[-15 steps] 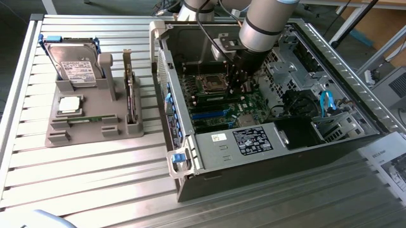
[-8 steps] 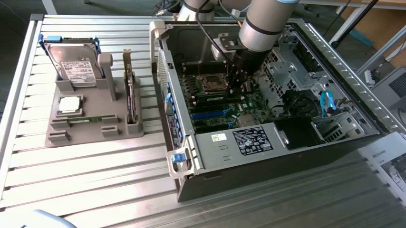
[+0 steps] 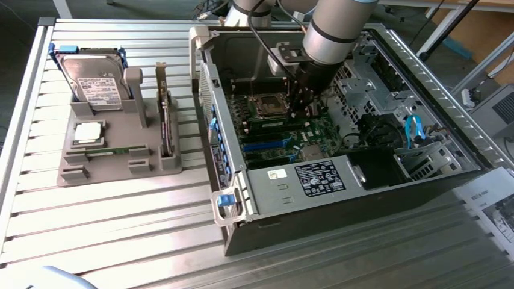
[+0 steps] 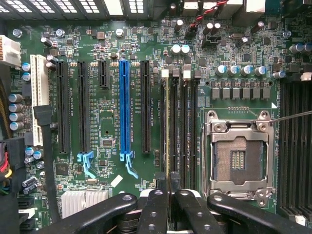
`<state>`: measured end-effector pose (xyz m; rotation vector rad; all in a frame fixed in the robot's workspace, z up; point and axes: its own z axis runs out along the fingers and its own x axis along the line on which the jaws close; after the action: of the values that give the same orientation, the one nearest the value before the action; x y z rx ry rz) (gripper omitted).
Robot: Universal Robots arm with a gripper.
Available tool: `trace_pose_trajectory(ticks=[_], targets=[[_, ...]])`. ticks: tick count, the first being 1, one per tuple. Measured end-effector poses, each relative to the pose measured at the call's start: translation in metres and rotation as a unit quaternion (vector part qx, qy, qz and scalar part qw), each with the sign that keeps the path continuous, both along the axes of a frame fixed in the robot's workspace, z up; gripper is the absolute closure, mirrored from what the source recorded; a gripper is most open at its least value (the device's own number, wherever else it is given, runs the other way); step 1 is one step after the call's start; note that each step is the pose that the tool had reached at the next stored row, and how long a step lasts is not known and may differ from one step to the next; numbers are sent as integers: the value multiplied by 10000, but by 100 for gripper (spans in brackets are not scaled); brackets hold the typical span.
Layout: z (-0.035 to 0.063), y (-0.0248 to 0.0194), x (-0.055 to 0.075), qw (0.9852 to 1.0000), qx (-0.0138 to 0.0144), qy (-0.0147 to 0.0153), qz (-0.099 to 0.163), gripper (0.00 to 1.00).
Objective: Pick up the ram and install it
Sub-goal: 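Insert the ram into the slot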
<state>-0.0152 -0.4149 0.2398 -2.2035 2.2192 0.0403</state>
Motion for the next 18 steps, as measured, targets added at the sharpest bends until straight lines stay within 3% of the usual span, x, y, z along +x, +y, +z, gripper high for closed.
trace_pose_trajectory(ticks=[18], targets=[[1, 0, -8, 10000, 0, -2, -9, 88]])
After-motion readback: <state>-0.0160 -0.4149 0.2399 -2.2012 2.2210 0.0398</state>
